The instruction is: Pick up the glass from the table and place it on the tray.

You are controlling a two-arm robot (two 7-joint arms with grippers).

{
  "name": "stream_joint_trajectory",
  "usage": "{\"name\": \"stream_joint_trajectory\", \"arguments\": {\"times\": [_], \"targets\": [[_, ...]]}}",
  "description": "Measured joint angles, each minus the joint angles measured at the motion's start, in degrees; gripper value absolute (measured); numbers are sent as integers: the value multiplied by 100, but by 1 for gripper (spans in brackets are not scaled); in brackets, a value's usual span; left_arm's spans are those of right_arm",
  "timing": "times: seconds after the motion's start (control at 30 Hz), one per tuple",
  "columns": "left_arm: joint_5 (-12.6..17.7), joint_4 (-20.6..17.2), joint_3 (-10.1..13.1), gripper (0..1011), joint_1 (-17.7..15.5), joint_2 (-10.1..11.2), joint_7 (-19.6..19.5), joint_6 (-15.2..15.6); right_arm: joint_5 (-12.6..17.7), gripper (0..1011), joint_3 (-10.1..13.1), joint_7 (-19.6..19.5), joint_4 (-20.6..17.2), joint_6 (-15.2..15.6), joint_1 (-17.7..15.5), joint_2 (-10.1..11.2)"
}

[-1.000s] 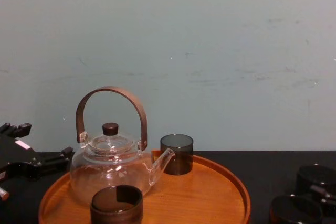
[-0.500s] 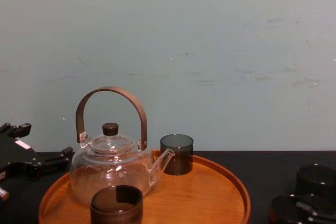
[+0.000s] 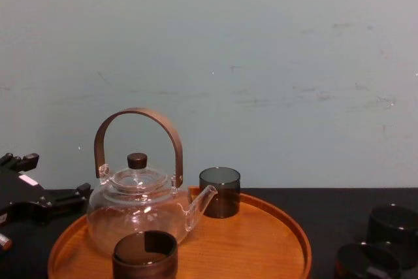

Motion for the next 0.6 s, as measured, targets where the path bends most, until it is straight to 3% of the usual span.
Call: {"name": "stream_joint_trajectory", "arguments": {"times": [0.6], "targets": [[0,0,0,1001,0,0,0,0,8,1002,145,335,327,73,6,-282]]}}
